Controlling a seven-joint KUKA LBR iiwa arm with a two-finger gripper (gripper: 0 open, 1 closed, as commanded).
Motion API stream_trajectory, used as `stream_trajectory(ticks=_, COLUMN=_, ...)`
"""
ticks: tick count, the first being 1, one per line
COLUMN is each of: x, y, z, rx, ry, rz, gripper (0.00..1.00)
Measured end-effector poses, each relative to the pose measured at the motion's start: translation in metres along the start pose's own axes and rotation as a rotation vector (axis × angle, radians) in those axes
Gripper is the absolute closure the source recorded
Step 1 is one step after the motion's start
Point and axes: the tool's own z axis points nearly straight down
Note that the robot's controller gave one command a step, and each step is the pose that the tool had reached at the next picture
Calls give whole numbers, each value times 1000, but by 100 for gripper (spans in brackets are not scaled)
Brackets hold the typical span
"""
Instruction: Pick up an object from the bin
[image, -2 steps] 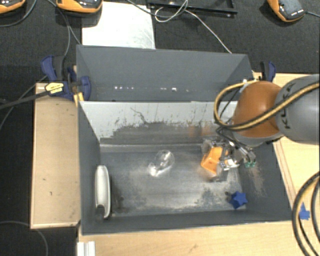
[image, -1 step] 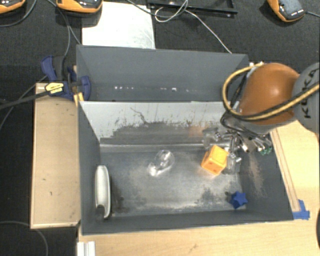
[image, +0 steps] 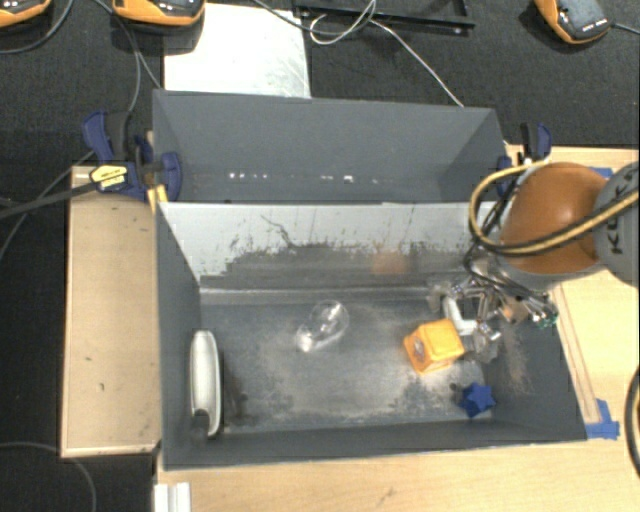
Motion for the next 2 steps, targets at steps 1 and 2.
stream_trajectory(ticks=1, x=-4, y=25, z=-87, rx=-5, ry=8, rz=-22, gripper=0)
stream_trajectory(ticks=2, x=4, y=36, z=-27, rx=3, ry=-4, rz=-156, gripper=0)
